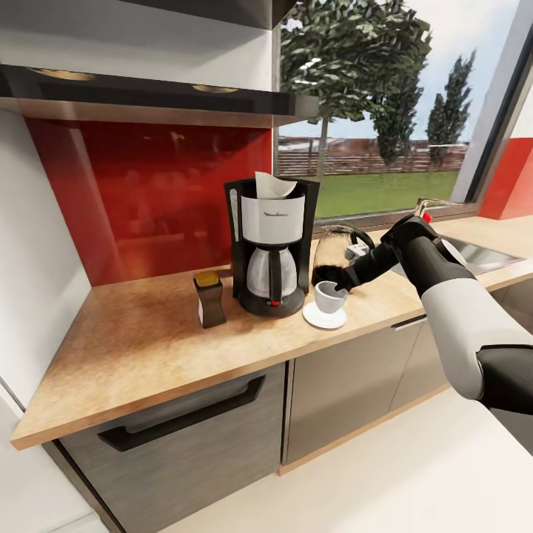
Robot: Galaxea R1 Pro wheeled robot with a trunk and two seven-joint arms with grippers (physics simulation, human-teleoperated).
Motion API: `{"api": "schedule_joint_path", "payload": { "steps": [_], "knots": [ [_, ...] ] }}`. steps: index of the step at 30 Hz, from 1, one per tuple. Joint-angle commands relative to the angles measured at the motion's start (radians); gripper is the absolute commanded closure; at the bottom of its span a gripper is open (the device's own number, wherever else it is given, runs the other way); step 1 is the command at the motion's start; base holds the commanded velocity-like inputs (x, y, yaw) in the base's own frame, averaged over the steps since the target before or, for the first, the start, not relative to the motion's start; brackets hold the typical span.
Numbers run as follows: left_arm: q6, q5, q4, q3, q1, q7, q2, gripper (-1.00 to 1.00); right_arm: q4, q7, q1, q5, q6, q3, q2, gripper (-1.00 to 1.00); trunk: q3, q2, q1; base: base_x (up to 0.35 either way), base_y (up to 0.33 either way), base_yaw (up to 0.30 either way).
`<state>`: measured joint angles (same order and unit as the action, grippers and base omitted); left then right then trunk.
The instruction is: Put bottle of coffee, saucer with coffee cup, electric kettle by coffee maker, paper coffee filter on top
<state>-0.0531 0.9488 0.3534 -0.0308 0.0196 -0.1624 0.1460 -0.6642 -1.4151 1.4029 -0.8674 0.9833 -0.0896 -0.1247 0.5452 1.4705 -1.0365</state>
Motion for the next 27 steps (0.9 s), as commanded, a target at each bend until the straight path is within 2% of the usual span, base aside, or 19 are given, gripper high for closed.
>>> {"api": "schedule_joint_path", "payload": {
  "steps": [1, 27],
  "knots": [
    [0.001, 0.006, 0.001, -0.003, 0.000, -0.005, 0.000, -1.00, -0.002, -0.009, 0.001, -0.008, 0.009, -0.003, -0.001, 1.00, 0.001, 0.000, 0.000, 0.000, 0.000, 0.000],
    [0.002, 0.005, 0.001, -0.003, 0.000, -0.005, 0.000, -1.00, -0.003, -0.004, 0.001, -0.009, 0.009, -0.002, -0.001, 1.00, 0.001, 0.000, 0.000, 0.056, -0.031, 0.000]
  ]
}}
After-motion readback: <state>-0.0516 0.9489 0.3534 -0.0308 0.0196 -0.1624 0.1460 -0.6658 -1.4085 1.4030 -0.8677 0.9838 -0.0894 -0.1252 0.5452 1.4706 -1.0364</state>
